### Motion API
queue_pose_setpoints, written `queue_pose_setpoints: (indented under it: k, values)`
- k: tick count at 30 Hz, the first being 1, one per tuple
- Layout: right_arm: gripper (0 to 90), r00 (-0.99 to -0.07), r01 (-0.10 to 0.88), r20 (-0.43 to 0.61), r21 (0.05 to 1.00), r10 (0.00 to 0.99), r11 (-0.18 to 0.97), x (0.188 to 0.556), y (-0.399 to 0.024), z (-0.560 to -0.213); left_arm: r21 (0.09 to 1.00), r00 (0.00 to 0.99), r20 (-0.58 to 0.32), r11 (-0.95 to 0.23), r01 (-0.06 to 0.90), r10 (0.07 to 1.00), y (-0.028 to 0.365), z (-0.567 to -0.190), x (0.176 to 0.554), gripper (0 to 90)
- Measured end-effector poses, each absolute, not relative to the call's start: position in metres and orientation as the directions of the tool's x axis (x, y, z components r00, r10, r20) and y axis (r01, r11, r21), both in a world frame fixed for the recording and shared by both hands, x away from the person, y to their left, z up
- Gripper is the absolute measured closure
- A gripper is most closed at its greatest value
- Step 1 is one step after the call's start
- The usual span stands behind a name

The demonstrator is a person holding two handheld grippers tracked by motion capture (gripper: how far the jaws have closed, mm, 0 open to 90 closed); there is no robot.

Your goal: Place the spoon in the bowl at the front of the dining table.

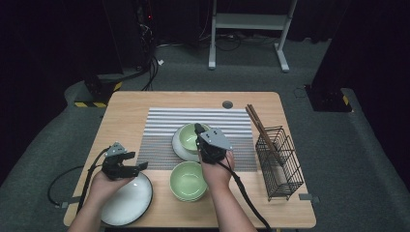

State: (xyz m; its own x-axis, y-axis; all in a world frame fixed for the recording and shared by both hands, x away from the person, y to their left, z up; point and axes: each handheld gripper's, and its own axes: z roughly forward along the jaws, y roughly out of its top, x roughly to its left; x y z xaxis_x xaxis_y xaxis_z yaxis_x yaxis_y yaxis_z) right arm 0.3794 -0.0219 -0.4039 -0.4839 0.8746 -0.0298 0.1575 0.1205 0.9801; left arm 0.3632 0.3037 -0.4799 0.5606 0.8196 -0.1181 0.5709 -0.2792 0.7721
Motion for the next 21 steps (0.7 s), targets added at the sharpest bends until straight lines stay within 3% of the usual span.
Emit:
queue_pose_setpoints:
  k: [21]
  values:
    - [84.3, -0.514, 0.193, -0.043, 0.967, 0.857, 0.165, 0.353, -0.03, -0.437, 0.775, 0.564, -0.112, -0.284, 0.565, 0.818, 0.302, -0.48, 0.363, 23.7]
